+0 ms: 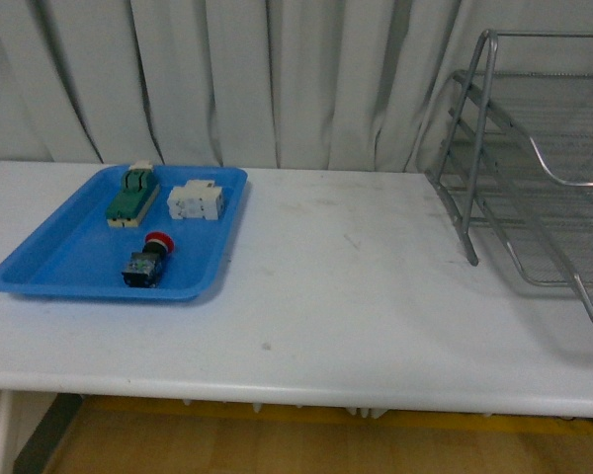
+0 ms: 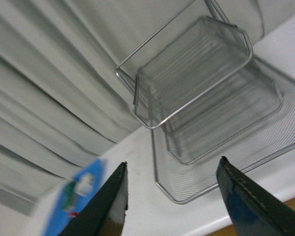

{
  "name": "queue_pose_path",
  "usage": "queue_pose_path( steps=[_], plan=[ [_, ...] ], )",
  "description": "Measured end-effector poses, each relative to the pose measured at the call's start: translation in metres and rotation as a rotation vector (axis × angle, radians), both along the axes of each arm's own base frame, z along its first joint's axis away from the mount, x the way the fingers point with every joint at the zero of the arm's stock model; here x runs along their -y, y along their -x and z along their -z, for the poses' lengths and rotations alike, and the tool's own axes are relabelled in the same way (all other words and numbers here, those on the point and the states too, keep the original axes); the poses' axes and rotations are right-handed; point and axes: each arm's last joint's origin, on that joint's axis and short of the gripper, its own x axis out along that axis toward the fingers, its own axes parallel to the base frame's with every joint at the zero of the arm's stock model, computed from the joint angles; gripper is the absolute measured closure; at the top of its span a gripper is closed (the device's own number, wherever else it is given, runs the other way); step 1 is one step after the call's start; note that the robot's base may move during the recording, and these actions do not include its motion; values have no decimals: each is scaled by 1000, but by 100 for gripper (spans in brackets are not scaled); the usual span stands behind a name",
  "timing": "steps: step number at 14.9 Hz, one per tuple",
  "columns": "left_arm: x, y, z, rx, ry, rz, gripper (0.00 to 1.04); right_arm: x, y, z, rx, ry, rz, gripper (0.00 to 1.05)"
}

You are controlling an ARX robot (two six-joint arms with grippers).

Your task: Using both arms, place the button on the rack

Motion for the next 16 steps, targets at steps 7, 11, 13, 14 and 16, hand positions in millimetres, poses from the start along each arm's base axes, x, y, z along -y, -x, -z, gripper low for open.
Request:
queue_pose_path(
  steps=[7, 11, 13, 14, 16],
  plan=[
    [0, 0, 0, 0, 0, 0, 7, -87, 24, 11, 55, 794, -13, 103],
    [0, 0, 0, 0, 0, -2, 7, -103, 25, 20, 78, 806, -17, 103],
    [0, 0, 0, 0, 0, 0, 7, -103, 25, 25, 60, 807, -5, 103],
    [0, 0, 0, 0, 0, 0, 7, -103, 25, 25, 61, 807, -5, 103],
    [0, 0, 0, 0, 0, 0, 7, -103, 25, 25, 59, 810, -6, 101]
  ],
)
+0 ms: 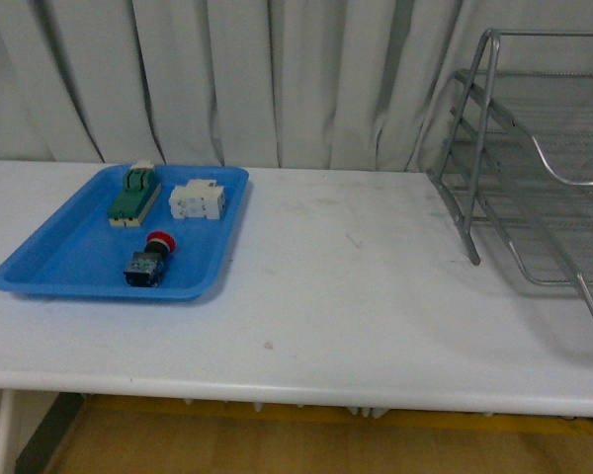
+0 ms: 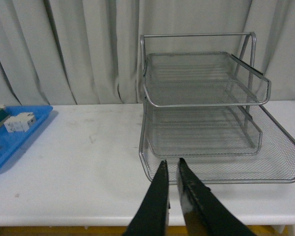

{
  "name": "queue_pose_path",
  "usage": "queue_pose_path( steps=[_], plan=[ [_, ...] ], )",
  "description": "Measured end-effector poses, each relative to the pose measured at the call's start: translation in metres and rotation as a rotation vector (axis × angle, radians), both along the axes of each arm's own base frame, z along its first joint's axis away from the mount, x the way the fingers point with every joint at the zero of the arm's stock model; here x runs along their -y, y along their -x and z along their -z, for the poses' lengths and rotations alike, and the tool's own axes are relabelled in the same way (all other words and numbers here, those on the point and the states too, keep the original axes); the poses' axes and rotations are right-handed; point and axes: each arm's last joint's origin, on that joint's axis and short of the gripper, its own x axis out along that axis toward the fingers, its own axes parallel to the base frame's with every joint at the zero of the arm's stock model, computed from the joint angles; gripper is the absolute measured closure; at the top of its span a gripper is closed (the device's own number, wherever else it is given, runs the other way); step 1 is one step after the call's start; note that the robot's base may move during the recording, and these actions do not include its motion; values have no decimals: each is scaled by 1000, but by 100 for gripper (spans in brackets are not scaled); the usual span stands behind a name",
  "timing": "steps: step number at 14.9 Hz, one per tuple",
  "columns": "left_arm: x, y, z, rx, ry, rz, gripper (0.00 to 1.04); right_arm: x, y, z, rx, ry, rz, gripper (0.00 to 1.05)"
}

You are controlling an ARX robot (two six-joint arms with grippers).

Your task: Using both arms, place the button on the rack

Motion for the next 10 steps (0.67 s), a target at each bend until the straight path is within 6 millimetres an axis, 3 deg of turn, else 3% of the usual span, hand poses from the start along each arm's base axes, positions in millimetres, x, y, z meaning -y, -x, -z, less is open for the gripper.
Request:
queue_pose_path(
  steps=[3, 4, 5, 6, 7, 10],
  plan=[
    [0, 0, 0, 0, 0, 0, 7, 0, 0, 0, 0, 0, 0, 64],
    [0, 1, 2, -82, 20, -15, 7, 0, 0, 0, 0, 0, 0, 52],
    [5, 0, -5, -362, 58, -58, 7, 0, 0, 0, 0, 0, 1, 39],
    [11, -5, -26, -473, 97, -71, 7, 0, 0, 0, 1, 0, -1, 26],
    [18, -44, -88, -280, 198, -10, 7, 0, 0, 0, 1, 0, 0, 7],
    [8, -153, -84, -402, 159, 20, 7, 0, 0, 0, 0, 0, 0, 6]
  ],
)
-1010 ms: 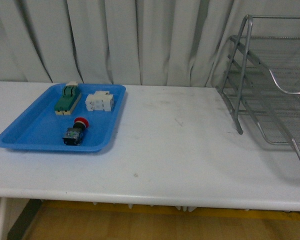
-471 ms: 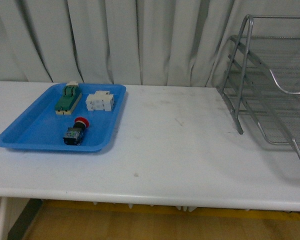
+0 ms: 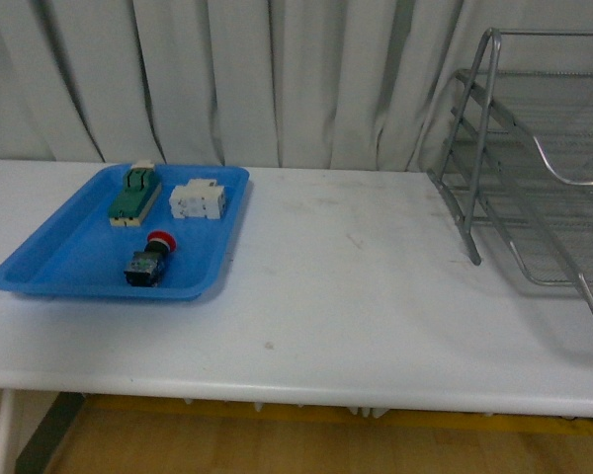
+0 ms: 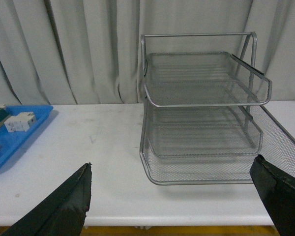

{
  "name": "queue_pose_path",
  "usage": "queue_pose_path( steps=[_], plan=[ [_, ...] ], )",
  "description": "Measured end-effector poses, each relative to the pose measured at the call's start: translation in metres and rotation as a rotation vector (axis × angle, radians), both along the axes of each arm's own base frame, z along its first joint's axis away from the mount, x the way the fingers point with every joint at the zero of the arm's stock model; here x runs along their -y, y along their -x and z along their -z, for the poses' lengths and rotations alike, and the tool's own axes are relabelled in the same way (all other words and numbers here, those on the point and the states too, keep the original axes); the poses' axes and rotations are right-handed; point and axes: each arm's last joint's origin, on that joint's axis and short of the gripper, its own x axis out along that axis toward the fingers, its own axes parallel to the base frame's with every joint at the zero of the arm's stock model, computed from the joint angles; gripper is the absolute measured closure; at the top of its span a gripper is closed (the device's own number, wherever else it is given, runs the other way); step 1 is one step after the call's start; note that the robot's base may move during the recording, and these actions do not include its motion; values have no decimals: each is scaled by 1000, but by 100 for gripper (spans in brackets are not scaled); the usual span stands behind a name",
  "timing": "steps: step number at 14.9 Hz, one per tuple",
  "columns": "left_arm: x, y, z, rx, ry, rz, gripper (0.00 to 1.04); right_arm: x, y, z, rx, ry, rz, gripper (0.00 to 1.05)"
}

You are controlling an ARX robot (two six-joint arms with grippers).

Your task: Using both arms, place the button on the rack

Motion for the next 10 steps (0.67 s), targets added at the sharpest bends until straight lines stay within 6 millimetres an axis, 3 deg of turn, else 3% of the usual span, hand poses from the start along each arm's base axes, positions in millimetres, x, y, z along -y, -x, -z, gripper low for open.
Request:
queue_pose_path(
  steps=[3, 5, 7, 10],
  plan=[
    [11, -88, 30, -193, -57, 41, 7, 0, 0, 0, 0, 0, 0, 6],
    [22, -128, 61, -317, -71, 82, 7, 0, 0, 0, 0, 0, 0, 6],
    [30, -153, 77, -374, -64, 116, 7, 0, 0, 0, 0, 0, 0, 6],
    [36, -172, 111, -460, -76, 117, 7, 0, 0, 0, 0, 0, 0, 6]
  ],
)
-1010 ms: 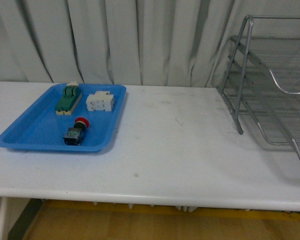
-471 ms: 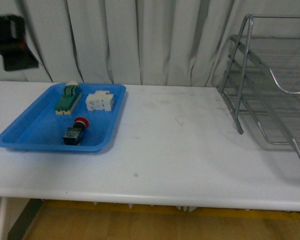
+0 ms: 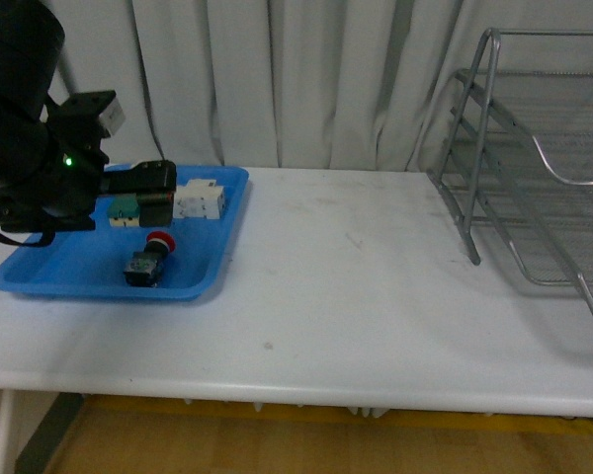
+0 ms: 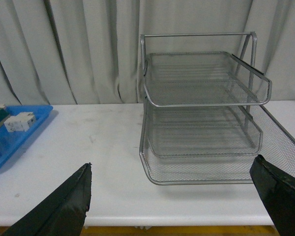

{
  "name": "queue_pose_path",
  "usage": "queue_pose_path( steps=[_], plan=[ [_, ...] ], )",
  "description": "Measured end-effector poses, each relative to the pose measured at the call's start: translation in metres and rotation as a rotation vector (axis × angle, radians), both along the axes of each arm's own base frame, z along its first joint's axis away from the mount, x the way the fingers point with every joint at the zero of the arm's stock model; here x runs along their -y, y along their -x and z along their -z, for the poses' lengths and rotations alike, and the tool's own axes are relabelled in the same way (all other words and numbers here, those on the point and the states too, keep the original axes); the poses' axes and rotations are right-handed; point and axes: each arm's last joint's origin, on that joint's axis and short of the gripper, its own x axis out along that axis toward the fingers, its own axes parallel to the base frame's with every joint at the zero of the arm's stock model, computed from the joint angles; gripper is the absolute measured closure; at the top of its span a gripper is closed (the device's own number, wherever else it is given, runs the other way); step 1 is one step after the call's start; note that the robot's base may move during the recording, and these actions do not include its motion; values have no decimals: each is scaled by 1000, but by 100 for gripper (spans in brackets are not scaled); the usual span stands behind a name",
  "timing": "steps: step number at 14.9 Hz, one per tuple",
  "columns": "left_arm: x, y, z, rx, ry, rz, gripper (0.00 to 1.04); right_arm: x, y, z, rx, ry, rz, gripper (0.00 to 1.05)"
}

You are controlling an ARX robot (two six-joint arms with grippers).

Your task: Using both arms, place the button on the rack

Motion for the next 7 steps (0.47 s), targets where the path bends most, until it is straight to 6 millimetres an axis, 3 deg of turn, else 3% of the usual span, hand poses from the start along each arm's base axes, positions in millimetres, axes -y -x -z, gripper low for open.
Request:
queue_pose_path(
  steps=[7],
  plan=[
    [9, -34, 35, -38, -77, 18, 7, 0, 0, 0, 0, 0, 0, 6]
  ],
)
